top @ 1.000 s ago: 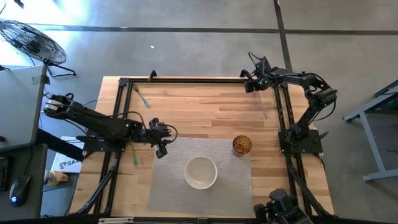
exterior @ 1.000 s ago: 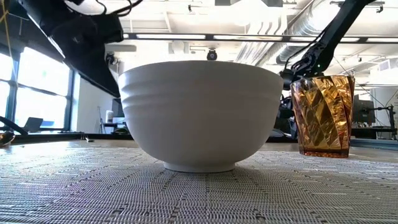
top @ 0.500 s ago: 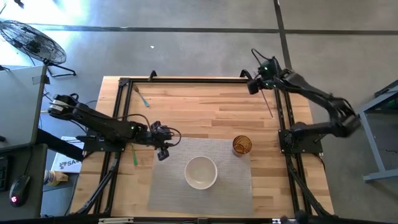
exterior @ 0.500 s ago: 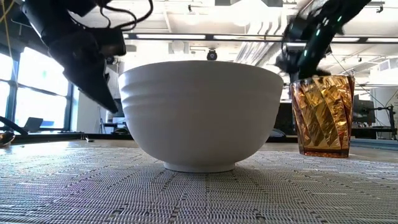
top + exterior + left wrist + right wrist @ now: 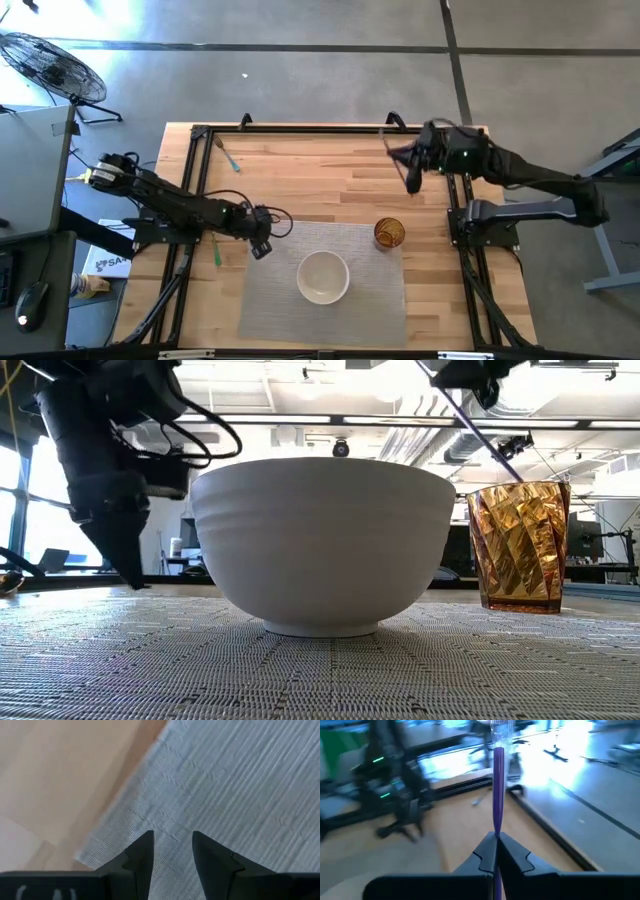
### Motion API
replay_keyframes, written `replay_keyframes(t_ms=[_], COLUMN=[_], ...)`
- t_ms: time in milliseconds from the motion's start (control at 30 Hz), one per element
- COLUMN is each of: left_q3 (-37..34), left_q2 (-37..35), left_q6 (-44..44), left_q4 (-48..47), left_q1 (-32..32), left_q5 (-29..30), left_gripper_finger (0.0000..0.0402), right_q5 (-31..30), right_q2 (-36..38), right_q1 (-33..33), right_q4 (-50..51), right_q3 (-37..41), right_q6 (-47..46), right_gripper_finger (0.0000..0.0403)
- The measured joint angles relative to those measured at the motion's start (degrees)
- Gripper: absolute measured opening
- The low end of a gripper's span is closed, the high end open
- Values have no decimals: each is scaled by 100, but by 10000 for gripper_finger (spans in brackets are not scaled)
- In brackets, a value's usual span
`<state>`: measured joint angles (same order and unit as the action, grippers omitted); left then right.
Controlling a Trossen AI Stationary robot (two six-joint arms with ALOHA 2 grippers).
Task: Pick & Place Utensil
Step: Put the purple straw into the brown cup on the gray mat
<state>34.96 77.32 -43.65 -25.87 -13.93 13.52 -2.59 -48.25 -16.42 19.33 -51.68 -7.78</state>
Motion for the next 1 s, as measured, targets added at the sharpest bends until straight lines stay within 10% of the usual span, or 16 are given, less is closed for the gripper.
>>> replay_keyframes(t_ms=[467, 1000], left_q3=[0, 2], left_q2=[133, 133], left_q6=[-465, -164], left_q4=[-2, 363], left_q1=[-763, -1063], left_q5=[-245, -110], left_gripper_finger=[131, 131], right_q5=[1106, 1636], right_q2=[38, 44], right_q1=[1527, 1586], right_q4=[-3256, -3789], right_q3=[1701, 2638], right_q6=[-118, 34], right_gripper_finger=[2, 14])
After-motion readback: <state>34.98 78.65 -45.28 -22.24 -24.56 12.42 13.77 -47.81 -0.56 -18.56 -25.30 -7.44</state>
